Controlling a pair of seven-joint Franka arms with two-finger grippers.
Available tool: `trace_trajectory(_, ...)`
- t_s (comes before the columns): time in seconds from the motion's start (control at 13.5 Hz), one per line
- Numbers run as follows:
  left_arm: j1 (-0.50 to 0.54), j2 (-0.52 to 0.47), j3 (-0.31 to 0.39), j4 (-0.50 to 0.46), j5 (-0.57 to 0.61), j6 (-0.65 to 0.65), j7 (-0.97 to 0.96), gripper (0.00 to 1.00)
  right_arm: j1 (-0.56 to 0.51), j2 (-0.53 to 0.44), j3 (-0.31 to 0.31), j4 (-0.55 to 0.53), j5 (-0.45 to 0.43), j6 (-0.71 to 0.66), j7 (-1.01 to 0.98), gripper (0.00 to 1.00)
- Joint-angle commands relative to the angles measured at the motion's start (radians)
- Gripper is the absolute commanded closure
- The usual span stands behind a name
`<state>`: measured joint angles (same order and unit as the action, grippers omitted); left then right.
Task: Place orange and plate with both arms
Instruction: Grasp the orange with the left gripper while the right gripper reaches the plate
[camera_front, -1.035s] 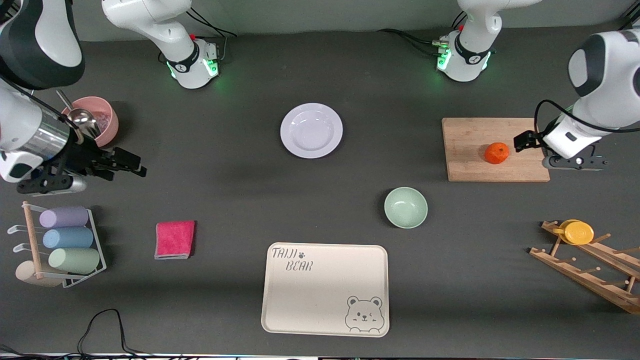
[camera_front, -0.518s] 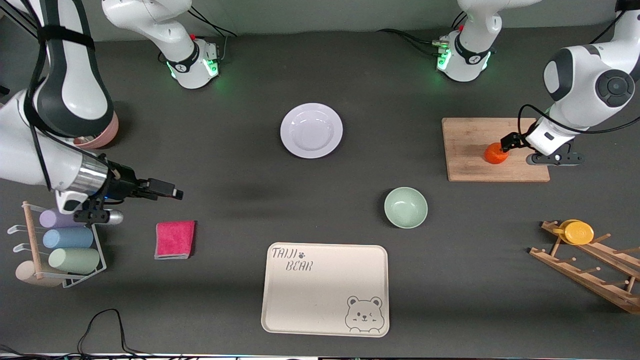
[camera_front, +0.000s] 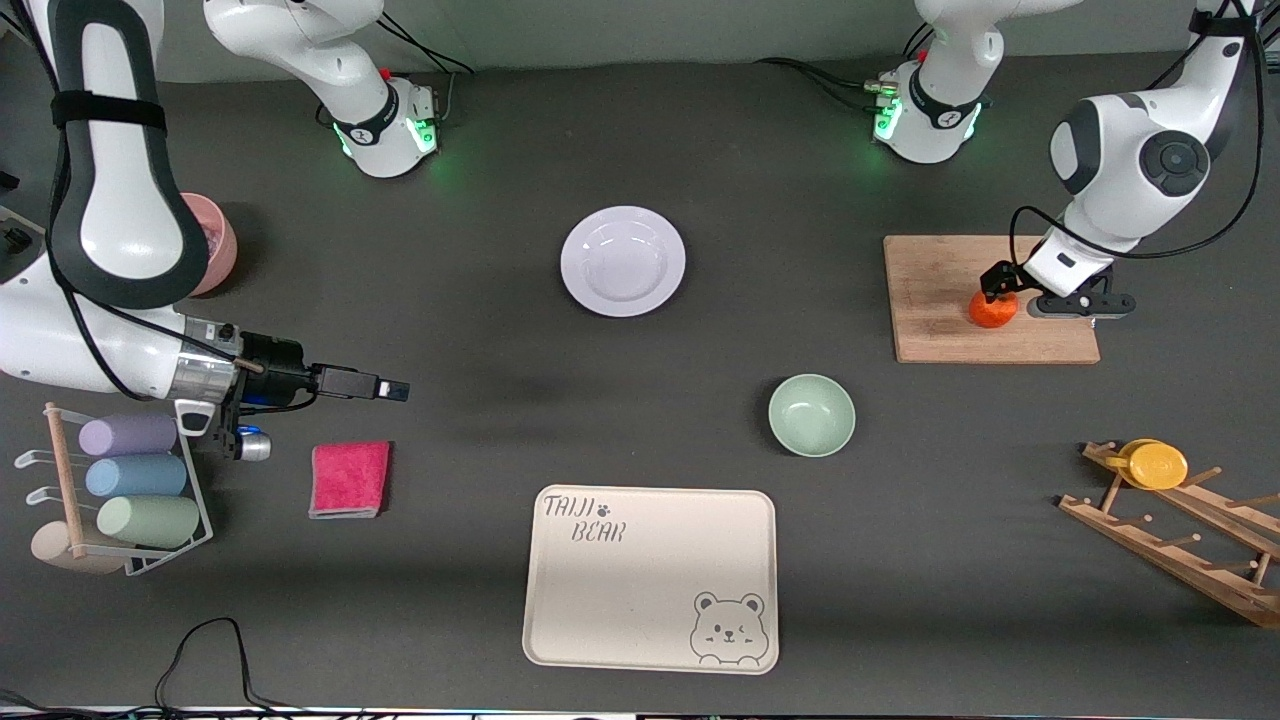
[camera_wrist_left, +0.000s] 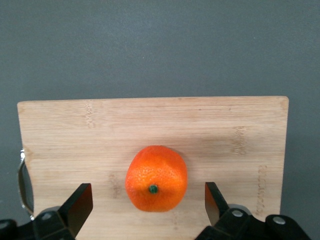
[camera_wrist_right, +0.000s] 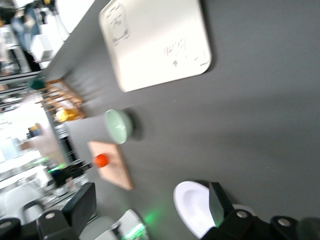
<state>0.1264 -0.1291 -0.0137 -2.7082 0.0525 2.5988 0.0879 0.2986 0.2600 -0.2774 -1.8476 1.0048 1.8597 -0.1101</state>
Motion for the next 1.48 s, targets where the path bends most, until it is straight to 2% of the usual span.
trace_trajectory(0.0, 0.012, 0.023, -0.002, -0.059, -0.011, 0.116, 0.001, 0.00, -0.018, -0.004, -0.013, -0.138, 0.191, -0.020, -0.202, 0.00)
trace_trajectory(0.3, 0.010, 0.066, -0.002, -0.071, -0.037, 0.184, -0.002, 0.00, -0.032, -0.014, -0.022, -0.249, 0.302, -0.103, -0.286, 0.00)
trace_trajectory(0.52, 0.009, 0.103, -0.002, -0.097, -0.039, 0.268, -0.002, 0.00, -0.032, -0.038, -0.026, -0.382, 0.411, -0.137, -0.383, 0.00)
trace_trajectory(0.67, 0.010, 0.112, -0.002, -0.101, -0.037, 0.273, -0.002, 0.01, -0.030, -0.025, -0.026, -0.421, 0.416, -0.177, -0.459, 0.00)
trace_trajectory(0.81, 0.009, 0.115, -0.003, -0.102, -0.037, 0.273, -0.002, 0.22, -0.021, -0.024, -0.025, -0.496, 0.478, -0.183, -0.534, 0.00)
trace_trajectory(0.96, 0.009, 0.118, -0.002, -0.102, -0.037, 0.271, -0.002, 0.49, 0.022, -0.022, -0.025, -0.576, 0.588, -0.185, -0.639, 0.00)
trace_trajectory(1.26, 0.006, 0.111, -0.003, -0.099, -0.037, 0.259, 0.003, 0.99, 0.079, -0.019, -0.025, -0.709, 0.702, -0.163, -0.889, 0.00)
trace_trajectory(1.4, -0.004, 0.070, -0.012, -0.084, -0.037, 0.200, 0.004, 1.00, 0.111, -0.022, -0.026, -0.725, 0.701, -0.146, -0.924, 0.00)
